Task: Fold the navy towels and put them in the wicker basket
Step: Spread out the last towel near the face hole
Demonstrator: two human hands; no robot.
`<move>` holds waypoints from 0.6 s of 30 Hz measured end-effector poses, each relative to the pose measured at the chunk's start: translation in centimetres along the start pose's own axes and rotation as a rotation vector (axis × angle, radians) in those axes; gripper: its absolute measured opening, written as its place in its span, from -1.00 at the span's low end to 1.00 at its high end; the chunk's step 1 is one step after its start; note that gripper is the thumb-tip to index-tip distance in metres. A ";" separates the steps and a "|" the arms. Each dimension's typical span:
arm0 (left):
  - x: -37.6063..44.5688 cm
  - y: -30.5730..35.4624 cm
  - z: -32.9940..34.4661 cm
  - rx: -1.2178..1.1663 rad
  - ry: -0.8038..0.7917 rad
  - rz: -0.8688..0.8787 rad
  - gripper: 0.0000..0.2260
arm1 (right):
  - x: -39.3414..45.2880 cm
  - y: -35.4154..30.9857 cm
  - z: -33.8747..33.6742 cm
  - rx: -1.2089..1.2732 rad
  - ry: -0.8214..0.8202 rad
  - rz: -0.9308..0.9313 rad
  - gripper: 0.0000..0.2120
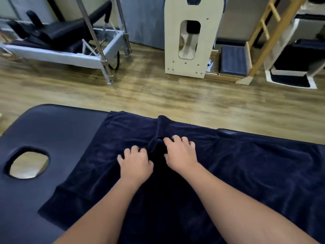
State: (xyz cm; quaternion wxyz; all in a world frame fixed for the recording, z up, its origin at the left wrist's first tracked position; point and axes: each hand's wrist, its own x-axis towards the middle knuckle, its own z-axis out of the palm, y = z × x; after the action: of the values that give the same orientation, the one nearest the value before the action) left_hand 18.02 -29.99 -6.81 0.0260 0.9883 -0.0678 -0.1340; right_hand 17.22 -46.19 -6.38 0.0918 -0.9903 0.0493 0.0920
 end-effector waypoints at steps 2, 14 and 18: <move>0.9 -0.9 -0.9 -0.130 0.011 0.058 -0.84 | 1.8 -1.4 -0.5 0.016 0.046 -0.016 -0.79; 3.4 -9.1 -4.0 -0.108 -0.154 0.061 -0.86 | 7.6 -7.6 -0.6 0.126 -0.227 -0.288 -0.51; 4.7 -10.8 -5.2 -0.372 0.067 -0.028 -0.83 | 8.4 -9.7 -0.1 0.190 -0.171 -0.171 -0.70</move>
State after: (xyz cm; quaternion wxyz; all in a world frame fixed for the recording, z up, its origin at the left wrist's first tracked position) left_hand 25.24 -19.74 -3.78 0.2088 0.9712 -0.0270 -0.1118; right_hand 26.61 -37.37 -6.22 0.1965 -0.9663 -0.0349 0.1626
